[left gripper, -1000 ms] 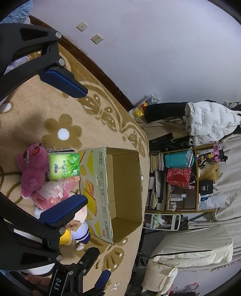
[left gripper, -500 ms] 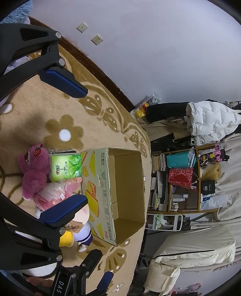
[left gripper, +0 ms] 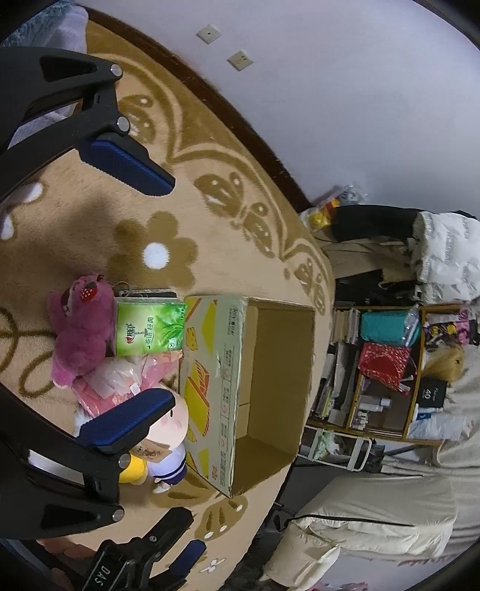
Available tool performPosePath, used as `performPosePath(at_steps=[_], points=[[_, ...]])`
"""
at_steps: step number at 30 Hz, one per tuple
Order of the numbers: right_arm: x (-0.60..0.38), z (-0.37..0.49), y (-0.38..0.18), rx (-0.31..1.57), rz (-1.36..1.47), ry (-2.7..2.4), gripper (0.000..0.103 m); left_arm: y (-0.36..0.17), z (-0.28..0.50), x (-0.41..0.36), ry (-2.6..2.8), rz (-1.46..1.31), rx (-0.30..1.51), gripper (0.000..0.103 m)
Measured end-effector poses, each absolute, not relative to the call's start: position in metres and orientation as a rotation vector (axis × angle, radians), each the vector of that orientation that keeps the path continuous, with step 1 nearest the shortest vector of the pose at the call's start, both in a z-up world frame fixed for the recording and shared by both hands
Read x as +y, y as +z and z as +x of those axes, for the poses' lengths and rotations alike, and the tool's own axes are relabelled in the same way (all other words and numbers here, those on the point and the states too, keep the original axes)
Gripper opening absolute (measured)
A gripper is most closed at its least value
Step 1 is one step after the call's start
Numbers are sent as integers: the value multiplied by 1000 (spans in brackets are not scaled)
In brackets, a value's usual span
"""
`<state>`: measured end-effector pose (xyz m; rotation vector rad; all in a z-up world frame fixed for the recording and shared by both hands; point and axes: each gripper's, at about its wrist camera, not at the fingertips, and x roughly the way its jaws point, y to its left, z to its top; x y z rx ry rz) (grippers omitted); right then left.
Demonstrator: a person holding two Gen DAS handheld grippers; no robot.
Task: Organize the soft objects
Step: 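Grasp the green tissue pack with the left tool while the right tool grasps the pink roll plush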
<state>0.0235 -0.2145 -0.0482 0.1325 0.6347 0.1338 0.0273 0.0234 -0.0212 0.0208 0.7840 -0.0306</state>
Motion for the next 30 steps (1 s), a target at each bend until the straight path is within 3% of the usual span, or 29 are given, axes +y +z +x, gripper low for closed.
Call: performPosePath(at_steps=[30], points=[[-198, 51, -74, 755, 111, 222, 101, -80, 78, 2, -56, 124, 1071, 103]])
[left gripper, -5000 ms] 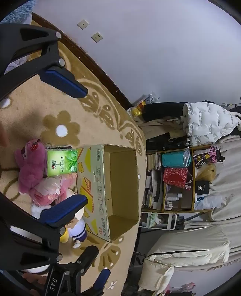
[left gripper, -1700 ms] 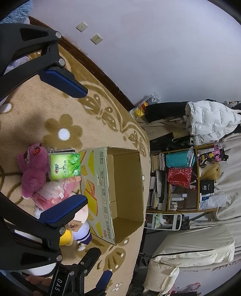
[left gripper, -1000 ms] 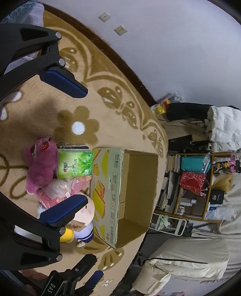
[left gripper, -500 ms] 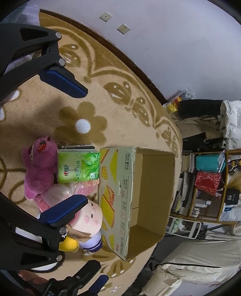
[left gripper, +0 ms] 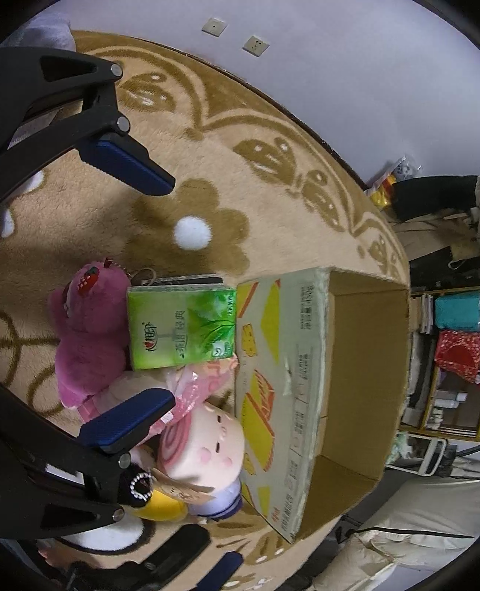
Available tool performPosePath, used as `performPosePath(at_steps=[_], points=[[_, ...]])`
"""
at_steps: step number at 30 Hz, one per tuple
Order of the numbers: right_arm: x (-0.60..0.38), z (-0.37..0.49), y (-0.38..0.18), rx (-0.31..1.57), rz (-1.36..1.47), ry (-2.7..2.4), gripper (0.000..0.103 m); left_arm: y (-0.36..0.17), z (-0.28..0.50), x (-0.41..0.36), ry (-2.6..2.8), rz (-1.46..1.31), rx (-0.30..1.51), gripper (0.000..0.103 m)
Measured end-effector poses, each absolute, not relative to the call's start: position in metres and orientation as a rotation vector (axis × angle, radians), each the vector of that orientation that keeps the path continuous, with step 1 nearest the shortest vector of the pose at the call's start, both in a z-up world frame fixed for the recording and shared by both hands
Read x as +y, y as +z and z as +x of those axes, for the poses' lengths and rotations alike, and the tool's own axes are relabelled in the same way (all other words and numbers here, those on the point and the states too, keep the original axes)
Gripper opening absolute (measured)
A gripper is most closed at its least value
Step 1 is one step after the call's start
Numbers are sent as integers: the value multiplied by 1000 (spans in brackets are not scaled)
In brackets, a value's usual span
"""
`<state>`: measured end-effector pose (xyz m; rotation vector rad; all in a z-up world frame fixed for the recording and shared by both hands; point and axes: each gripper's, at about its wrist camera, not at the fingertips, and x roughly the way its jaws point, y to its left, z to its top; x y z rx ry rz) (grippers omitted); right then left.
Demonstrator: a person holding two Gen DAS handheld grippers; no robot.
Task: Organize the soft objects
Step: 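Grasp the green tissue pack with the left tool while the right tool grasps the pink roll plush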
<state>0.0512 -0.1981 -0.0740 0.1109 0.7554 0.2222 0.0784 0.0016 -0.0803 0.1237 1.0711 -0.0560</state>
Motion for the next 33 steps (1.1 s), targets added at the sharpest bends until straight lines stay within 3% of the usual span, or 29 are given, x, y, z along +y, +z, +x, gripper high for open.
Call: performPosePath(at_steps=[3, 14, 21, 33], points=[[-197, 58, -76, 770, 118, 240, 94, -86, 80, -1, -58, 134, 1092, 103], [-182, 83, -87, 825, 116, 353, 87, -105, 90, -5, -42, 167, 1142, 103], [-168, 100, -92, 852, 108, 412, 69, -110, 94, -5, -13, 173, 1145, 103], [-160, 109, -113, 976, 86, 450, 69, -122, 97, 1, -4, 120, 1194, 102]])
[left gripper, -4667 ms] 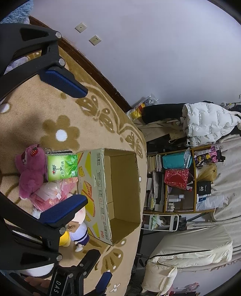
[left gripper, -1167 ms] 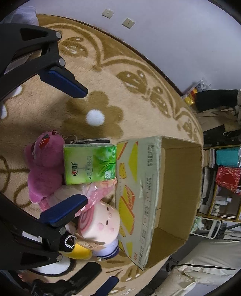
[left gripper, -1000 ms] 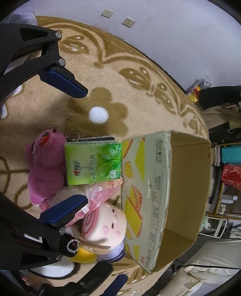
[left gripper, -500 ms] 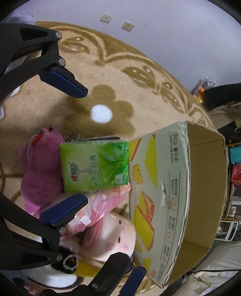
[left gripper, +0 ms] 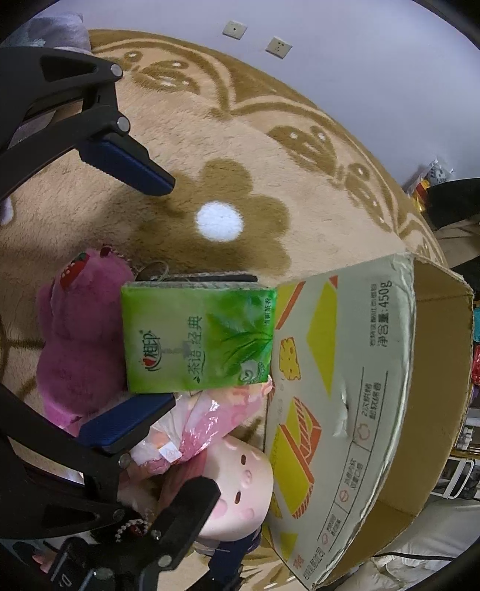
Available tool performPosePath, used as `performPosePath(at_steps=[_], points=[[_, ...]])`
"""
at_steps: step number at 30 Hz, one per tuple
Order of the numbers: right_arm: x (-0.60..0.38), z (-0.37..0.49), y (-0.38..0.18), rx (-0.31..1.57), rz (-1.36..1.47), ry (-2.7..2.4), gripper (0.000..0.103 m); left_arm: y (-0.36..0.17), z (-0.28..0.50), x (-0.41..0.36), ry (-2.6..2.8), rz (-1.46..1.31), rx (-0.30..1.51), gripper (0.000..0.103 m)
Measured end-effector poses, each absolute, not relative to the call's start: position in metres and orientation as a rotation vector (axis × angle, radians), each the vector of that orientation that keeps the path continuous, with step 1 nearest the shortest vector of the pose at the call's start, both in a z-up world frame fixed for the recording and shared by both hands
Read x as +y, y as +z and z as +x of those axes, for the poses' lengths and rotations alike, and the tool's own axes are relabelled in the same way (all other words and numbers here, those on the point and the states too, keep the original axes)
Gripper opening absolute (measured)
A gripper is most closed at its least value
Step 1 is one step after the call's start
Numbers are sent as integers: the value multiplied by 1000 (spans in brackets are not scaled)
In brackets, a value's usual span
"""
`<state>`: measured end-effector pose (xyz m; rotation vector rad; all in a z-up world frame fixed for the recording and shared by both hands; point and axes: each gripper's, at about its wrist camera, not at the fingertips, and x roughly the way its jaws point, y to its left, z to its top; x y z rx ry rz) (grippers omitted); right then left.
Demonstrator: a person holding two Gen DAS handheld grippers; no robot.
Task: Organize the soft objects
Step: 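Grasp the green tissue pack with the left tool while the right tool grasps the pink roll plush, then lift the green pack with the left tool while the right tool lifts the roll plush over the box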
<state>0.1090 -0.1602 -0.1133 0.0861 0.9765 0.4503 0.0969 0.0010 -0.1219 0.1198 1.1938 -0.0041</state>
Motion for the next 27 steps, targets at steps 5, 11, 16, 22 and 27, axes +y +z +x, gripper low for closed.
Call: performPosePath(at_steps=[5, 11, 16, 22, 27], points=[[-158, 106, -117, 1007, 56, 429, 69, -121, 94, -3, -38, 117, 1184, 90], [-158, 107, -118, 1017, 50, 405, 60, -120, 88, -10, -82, 123, 1177, 55], [-161, 105, -112, 999, 62, 415, 53, -114, 85, -6, -100, 85, 1161, 54], [-166, 103, -102, 950, 102, 416, 53, -101, 84, 5, -82, 23, 1119, 53], [-169, 101, -94, 912, 122, 432, 53, -91, 80, 13, -48, -16, 1082, 53]])
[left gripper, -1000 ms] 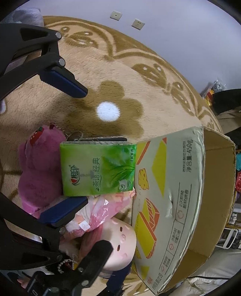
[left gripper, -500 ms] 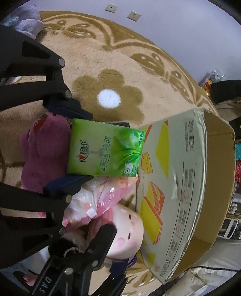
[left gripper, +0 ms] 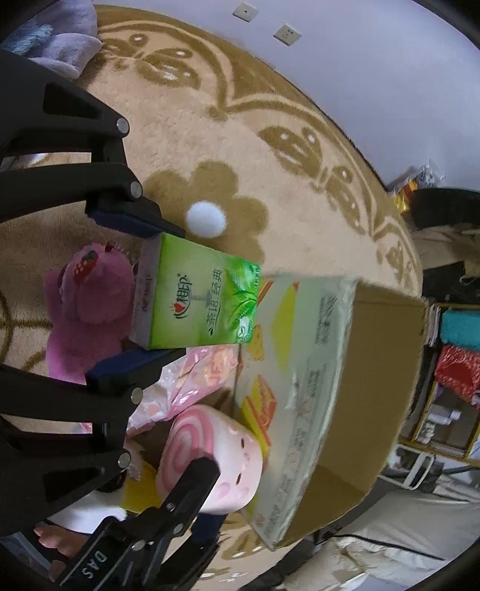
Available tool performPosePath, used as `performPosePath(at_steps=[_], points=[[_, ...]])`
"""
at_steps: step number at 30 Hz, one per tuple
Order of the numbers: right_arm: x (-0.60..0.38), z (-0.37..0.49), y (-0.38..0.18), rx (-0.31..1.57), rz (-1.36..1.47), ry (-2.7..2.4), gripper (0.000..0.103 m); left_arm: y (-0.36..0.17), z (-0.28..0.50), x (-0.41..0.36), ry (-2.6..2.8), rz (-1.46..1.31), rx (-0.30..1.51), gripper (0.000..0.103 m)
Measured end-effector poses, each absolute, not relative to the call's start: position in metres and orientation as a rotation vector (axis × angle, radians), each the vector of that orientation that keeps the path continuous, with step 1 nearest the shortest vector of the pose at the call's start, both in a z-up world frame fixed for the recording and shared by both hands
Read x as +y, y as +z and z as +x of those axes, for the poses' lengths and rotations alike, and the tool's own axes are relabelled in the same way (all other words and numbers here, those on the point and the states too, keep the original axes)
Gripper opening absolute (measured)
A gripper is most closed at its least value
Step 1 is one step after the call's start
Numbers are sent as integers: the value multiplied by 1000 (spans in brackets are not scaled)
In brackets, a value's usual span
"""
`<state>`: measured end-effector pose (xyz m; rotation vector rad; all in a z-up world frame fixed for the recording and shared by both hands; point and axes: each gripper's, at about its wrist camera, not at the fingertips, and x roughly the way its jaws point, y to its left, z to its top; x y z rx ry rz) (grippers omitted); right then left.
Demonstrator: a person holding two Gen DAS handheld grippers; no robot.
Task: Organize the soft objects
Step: 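Lift the green pack with the left tool while the right tool lifts the roll plush over the box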
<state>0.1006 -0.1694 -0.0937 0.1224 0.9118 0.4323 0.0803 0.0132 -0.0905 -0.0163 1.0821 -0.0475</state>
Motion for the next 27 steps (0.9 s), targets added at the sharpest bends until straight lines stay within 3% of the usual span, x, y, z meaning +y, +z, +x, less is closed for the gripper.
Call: performPosePath(at_steps=[27], points=[[-195, 58, -44, 654, 195, 381, 52, -28, 48, 16, -9, 29, 826, 52]])
